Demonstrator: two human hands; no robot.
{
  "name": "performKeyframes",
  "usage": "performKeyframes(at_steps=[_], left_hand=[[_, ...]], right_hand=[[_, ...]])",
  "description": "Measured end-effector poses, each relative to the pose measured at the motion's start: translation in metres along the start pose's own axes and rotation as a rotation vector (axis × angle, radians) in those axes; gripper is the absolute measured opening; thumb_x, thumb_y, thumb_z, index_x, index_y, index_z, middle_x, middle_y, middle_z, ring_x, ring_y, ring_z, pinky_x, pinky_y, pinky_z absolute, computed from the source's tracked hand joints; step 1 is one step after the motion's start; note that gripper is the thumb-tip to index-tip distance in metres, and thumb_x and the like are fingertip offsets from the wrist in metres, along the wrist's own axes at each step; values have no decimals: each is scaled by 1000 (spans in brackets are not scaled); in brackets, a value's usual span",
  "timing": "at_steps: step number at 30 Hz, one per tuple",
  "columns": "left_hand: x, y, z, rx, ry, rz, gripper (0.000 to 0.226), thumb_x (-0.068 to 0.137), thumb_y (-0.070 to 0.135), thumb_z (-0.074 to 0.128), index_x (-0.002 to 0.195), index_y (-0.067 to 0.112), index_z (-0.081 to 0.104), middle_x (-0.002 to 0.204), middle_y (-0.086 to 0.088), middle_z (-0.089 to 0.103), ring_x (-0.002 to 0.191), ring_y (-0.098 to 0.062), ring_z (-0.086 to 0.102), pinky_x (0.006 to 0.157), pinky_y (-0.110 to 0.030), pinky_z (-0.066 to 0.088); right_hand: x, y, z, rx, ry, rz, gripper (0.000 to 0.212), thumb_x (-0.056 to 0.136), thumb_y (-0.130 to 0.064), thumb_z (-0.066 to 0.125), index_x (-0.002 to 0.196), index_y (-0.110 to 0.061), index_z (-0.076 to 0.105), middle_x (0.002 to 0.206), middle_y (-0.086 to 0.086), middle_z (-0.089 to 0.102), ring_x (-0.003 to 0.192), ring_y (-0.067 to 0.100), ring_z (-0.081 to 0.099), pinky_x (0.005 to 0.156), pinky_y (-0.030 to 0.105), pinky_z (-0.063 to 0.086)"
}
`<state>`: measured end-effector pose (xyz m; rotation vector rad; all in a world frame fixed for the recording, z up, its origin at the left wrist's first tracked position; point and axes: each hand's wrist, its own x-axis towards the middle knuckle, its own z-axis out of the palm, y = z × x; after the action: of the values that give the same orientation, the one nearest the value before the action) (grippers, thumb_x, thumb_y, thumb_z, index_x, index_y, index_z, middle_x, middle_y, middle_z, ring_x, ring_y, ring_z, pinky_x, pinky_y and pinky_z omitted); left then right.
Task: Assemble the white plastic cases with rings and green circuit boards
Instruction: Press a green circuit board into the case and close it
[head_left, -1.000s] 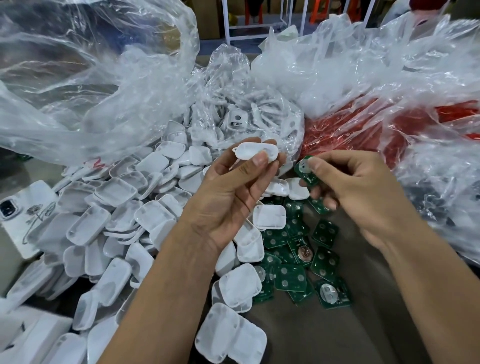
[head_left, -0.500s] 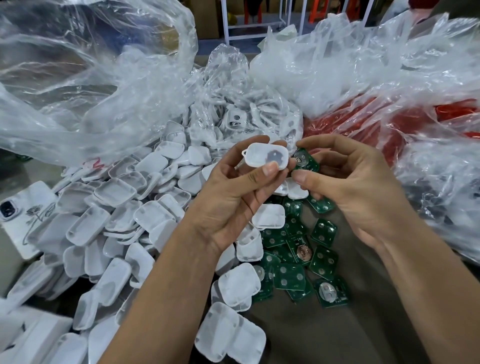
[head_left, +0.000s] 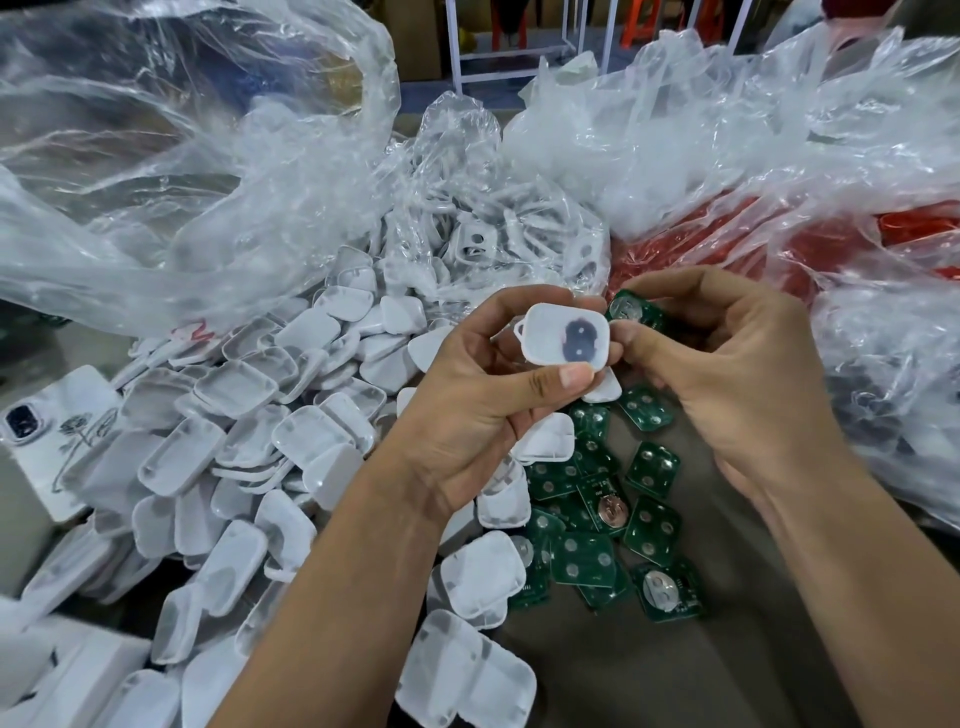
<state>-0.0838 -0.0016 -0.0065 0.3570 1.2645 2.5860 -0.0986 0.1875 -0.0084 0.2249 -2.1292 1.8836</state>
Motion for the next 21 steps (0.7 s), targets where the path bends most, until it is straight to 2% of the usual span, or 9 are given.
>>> performKeyframes(at_steps=[2,5,6,10,13,16,18,21], left_hand=[[1,0,0,2,11,2,41,72,-14,72,105,9,70,114,-17,75,99,-33,75,83,-33,62],[3,-1,0,-1,76,10,40,71,-12,75,103,12,72,114,-14,76,98,-27,76,81,-31,61],[4,-1,-1,-12,101,15,40,71,-11,76,103,12,72,114,-15,76,99,-27,76,81,-30,61],[5,0,-4,-84,183,37,44,71,-11,73,109,8,68,117,-19,74,103,-33,75,81,-30,61],[5,1,-5,-107,196,33,43,72,-11,73,110,8,68,117,-19,74,103,-34,74,79,-29,61],[5,2,-5,-108,193,33,42,74,-8,73,111,10,68,117,-17,74,101,-33,75,78,-27,60],[4,3,-5,-106,199,27,41,73,-7,74,109,11,68,116,-15,75,98,-31,76,76,-26,61],[4,2,-4,-66,216,4,40,72,-5,75,106,15,71,117,-13,76,96,-27,75,72,-25,60]], right_hand=[[1,1,1,-73,-9,-10,26,78,-21,91,101,-26,79,92,-7,80,82,13,77,74,31,62],[0,3,4,-249,-59,-70,15,80,-23,89,90,-31,80,83,-19,77,76,0,74,68,14,57],[0,3,5,-270,-61,-76,14,81,-22,88,88,-31,80,81,-20,77,75,-2,73,66,10,54],[1,5,4,-208,-76,-13,15,80,-20,89,84,-29,79,77,-11,77,70,6,74,60,12,52],[0,7,2,-355,-164,22,13,80,-23,90,81,-32,80,73,-16,76,65,1,72,59,9,49],[-3,7,5,-546,-243,15,15,80,-24,90,89,-32,81,70,-17,72,66,-2,69,63,10,53],[-3,7,6,-743,-275,-89,22,79,-26,91,99,-28,81,82,-21,65,75,0,64,71,12,48],[-3,8,4,-881,-302,-186,26,78,-26,91,102,-23,80,94,-13,63,84,6,55,78,22,43]])
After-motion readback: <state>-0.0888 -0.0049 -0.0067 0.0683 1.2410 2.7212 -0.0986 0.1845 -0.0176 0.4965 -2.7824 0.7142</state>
